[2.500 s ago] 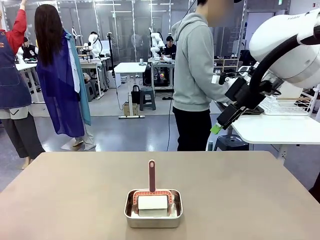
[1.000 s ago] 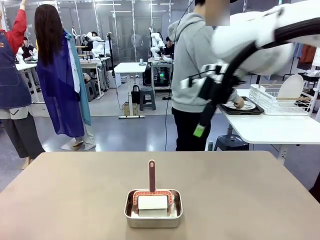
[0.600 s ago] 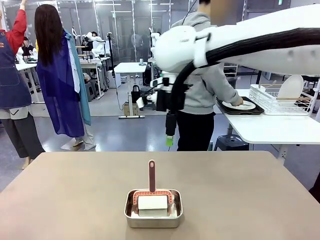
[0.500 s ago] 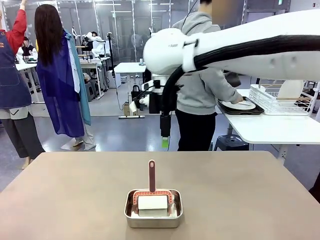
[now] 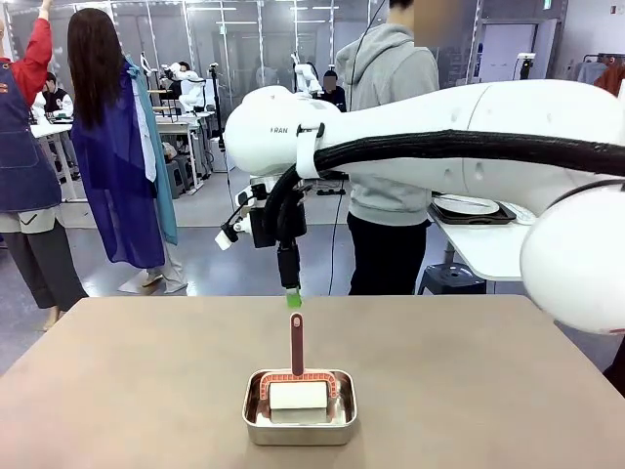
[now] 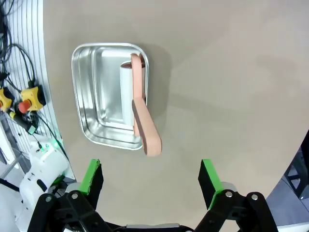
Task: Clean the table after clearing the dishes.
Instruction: When the right (or left) Handle tray is removed, use the right hand (or left hand) to clean the right (or left) side of the table with the Lint Roller.
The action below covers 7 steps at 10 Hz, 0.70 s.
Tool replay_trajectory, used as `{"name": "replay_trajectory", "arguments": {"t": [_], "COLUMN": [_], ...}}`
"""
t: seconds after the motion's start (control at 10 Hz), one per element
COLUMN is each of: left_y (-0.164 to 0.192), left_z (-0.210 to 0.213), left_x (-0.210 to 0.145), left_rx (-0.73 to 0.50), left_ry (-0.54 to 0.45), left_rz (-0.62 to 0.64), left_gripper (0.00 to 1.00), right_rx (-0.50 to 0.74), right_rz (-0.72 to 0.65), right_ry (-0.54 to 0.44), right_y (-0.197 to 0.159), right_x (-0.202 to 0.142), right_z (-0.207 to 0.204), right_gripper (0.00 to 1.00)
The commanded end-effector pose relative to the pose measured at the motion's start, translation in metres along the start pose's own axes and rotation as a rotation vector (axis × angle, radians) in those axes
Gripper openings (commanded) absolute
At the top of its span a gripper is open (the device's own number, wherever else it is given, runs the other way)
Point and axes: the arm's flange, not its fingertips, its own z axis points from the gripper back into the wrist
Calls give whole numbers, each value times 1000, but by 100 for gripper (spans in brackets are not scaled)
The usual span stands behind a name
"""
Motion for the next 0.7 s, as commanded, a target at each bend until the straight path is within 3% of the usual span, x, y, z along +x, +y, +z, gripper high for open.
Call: {"name": "replay_trajectory", "arguments": {"t": [0.0,0.6], "left_y": [-4,-4], "left_z": [4,4], "left_x": [-1,-1], "left_rx": [-5,-5], "left_ry": [11,11], "left_rz": [-1,-1], "left_gripper": [100,100], "right_rx": [26,31], "right_rz": [-98,-96], "right_ry": [-41,-147], "right_y": [-5,5], "right_x": [5,-19], "right_z": [10,-44], "right_gripper": [100,100]}}
